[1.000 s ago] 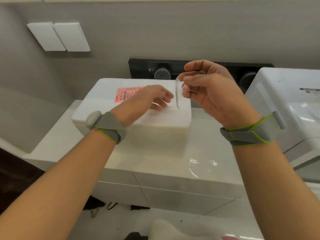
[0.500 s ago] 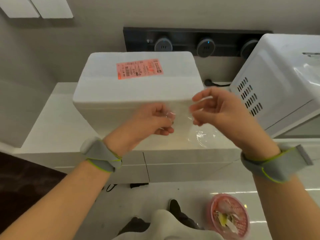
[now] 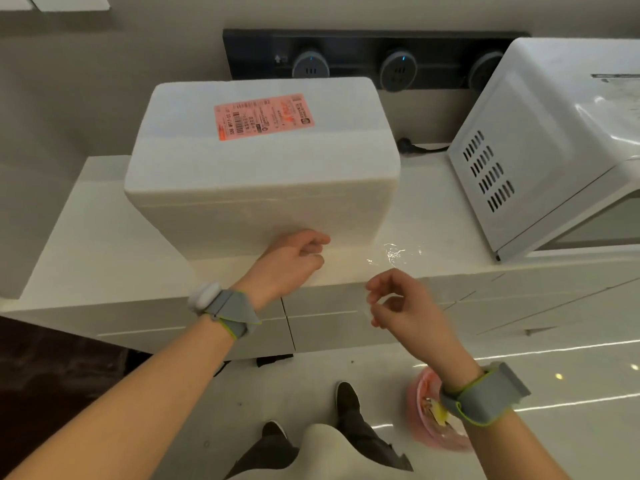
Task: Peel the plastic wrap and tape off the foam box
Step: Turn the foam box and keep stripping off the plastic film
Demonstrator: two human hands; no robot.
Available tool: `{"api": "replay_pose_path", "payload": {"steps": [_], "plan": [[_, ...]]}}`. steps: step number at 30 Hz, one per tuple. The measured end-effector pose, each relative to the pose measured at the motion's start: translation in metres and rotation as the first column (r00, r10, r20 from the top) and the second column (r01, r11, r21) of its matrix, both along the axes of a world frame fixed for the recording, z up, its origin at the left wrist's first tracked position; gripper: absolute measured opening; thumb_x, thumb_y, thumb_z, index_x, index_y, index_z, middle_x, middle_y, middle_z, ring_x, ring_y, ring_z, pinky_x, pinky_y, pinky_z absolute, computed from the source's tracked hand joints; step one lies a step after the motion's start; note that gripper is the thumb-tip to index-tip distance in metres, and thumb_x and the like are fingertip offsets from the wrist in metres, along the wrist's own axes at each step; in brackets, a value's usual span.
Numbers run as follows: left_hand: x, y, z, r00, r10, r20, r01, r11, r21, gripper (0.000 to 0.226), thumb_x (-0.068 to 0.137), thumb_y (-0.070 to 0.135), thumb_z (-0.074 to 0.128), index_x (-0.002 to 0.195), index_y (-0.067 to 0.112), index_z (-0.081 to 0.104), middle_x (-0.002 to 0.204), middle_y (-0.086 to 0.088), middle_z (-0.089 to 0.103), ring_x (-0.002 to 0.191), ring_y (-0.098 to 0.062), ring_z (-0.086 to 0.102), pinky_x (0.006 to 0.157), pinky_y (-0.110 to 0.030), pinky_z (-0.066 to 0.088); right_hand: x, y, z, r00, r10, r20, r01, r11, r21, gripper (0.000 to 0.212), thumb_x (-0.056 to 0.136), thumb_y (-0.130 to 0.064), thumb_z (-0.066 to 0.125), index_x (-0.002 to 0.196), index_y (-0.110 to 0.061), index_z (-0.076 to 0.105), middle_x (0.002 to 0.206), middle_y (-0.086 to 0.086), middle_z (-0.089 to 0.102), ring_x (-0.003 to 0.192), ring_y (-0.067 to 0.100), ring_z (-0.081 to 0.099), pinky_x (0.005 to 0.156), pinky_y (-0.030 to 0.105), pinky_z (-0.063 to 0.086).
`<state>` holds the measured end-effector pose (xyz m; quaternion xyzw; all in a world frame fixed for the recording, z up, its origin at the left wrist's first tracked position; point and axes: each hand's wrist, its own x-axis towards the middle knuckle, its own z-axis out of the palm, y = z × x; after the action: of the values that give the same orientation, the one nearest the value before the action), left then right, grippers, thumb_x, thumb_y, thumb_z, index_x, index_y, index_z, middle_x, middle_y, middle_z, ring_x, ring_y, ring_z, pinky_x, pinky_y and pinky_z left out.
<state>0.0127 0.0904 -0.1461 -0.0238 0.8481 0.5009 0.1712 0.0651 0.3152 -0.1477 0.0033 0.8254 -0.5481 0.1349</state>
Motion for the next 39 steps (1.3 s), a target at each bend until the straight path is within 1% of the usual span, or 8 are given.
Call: {"api": "replay_pose_path", "payload": {"steps": [7,12,15,17,22,26,29,39], "plan": [[0.020,0.011,-0.008,0.996,-0.005,-0.088,0.001,0.999,-0.040,0.045,0.083,0.016,0.055,0.126,0.029,0.056,0.117,0.007,0.059,0.107,-0.014,0.055,0.092,-0.026,0.045,0.003,-0.002,-0.004,0.997,0.056,0.062,-0.034,0.948,-0.318,0.024,0.081,0.020,0.056,0.097,0.002,0.061,0.092,0.014,0.073,0.061,0.019,0.060,0.064,0.027,0.053],[0.035,0.018,-0.005,0.969,-0.108,0.222,0.006,0.910,0.414,0.060,0.068,0.013,0.053,0.128,0.015,0.058,0.119,-0.012,0.064,0.106,-0.022,0.062,0.092,-0.036,0.049,0.001,-0.006,0.000,0.996,-0.002,0.092,0.061,0.757,-0.650,0.019,0.076,0.010,0.062,0.090,-0.002,0.062,0.094,0.018,0.065,0.063,0.024,0.052,0.066,0.031,0.048],[0.036,0.014,-0.003,0.936,-0.075,0.345,-0.144,0.811,0.567,0.037,0.081,0.003,0.060,0.118,0.003,0.059,0.098,-0.019,0.067,0.091,-0.028,0.068,0.087,-0.041,0.055,0.002,-0.006,-0.007,0.992,-0.086,0.094,0.126,0.767,-0.629,0.021,0.079,0.015,0.062,0.090,-0.004,0.064,0.094,0.016,0.065,0.064,0.023,0.055,0.066,0.031,0.049],[0.037,0.015,-0.003,0.927,0.026,0.374,-0.242,0.802,0.545,0.023,0.088,-0.005,0.059,0.110,0.000,0.060,0.090,-0.016,0.065,0.081,-0.026,0.069,0.083,-0.041,0.059,0.005,-0.007,-0.015,0.984,-0.156,0.084,0.177,0.834,-0.523,0.023,0.082,0.019,0.060,0.090,-0.002,0.063,0.091,0.013,0.066,0.065,0.022,0.059,0.066,0.031,0.051],[0.037,0.024,-0.011,0.973,0.208,0.097,-0.224,0.954,0.198,0.020,0.085,0.000,0.063,0.097,0.015,0.061,0.088,-0.010,0.065,0.072,-0.023,0.071,0.080,-0.039,0.059,0.013,-0.018,-0.035,0.956,-0.279,0.091,0.294,0.905,-0.308,0.017,0.085,0.011,0.067,0.092,-0.003,0.061,0.085,0.008,0.069,0.063,0.015,0.068,0.062,0.021,0.053],[0.033,0.028,-0.022,0.965,0.209,-0.160,-0.208,0.978,0.024,0.020,0.084,0.011,0.064,0.093,0.028,0.058,0.080,0.004,0.067,0.067,-0.011,0.063,0.067,-0.021,0.052,0.016,-0.026,-0.043,0.938,-0.331,0.106,0.347,0.892,-0.289,0.011,0.088,0.006,0.067,0.093,-0.001,0.060,0.084,0.015,0.069,0.066,0.016,0.070,0.064,0.022,0.055],[0.024,0.031,-0.030,0.924,0.253,-0.286,-0.263,0.965,0.003,0.021,0.084,0.011,0.064,0.092,0.029,0.057,0.076,0.010,0.063,0.064,-0.003,0.058,0.061,-0.008,0.044,0.013,-0.029,-0.044,0.935,-0.346,0.075,0.354,0.904,-0.240,0.009,0.089,0.004,0.066,0.091,-0.004,0.062,0.081,0.012,0.071,0.071,0.020,0.072,0.069,0.026,0.058],[0.013,0.042,-0.057,0.811,0.152,-0.565,-0.224,0.973,-0.060,0.031,0.084,0.003,0.067,0.104,0.022,0.052,0.094,0.007,0.054,0.077,-0.006,0.057,0.070,-0.008,0.045,0.009,-0.035,-0.055,0.913,-0.408,0.024,0.406,0.897,-0.174,0.016,0.090,0.001,0.065,0.089,-0.015,0.068,0.078,0.000,0.073,0.072,0.014,0.072,0.069,0.020,0.057]]}}
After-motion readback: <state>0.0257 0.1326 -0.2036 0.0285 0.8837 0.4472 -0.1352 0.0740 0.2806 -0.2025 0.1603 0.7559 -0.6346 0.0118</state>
